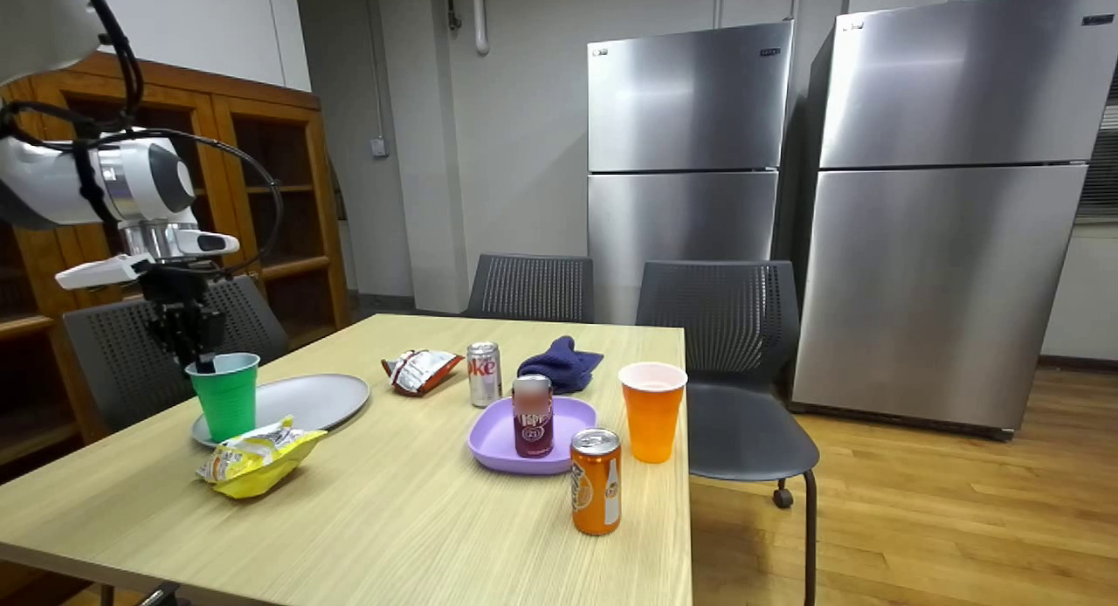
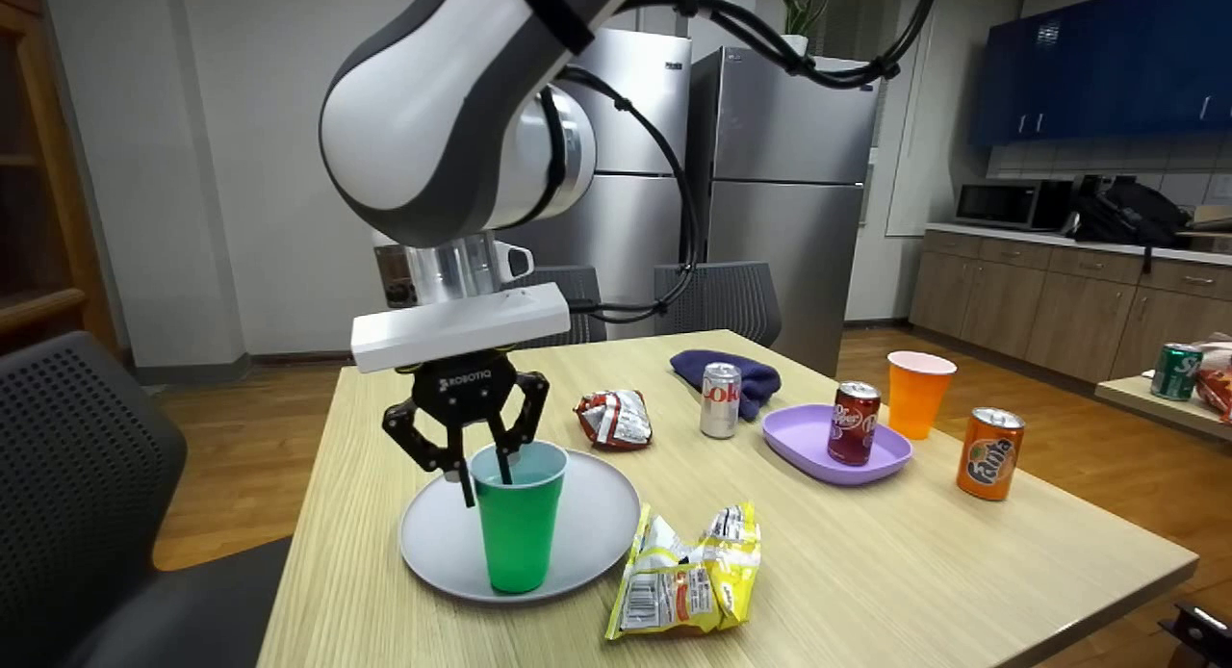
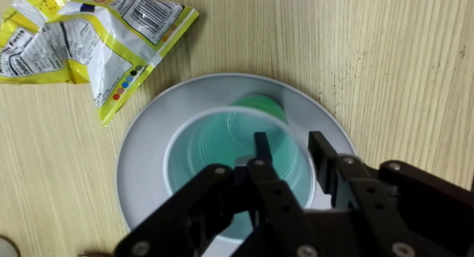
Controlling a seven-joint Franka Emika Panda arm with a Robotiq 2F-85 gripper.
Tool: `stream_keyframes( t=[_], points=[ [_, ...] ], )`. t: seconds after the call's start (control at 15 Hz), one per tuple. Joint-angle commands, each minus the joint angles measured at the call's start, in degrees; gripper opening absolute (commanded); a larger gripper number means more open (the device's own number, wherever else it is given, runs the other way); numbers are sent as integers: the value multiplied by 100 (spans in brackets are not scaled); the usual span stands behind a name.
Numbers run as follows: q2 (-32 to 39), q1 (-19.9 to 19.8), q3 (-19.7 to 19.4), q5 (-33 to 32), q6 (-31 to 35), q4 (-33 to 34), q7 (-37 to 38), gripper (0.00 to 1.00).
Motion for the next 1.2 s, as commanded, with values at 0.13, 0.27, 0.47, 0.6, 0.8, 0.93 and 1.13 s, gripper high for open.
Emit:
stream_keyframes(
  t=[0.13, 0.27, 0.47, 0.6, 0.8, 0.93, 1.13],
  points=[
    [-210, 54, -21, 30, -255, 58, 64, 79],
    [-357, 24, -3, 51, -279, 31, 28, 94],
    [-665, -33, 7, 37, -434, -8, -40, 100],
    [-879, -106, 23, 49, -563, -64, -82, 100],
    [-1199, -248, 35, 53, -711, -195, -118, 100],
    [-1419, -378, 10, 33, -776, -338, -133, 100],
    [-1688, -638, -53, 36, -847, -567, -126, 100]
  ],
)
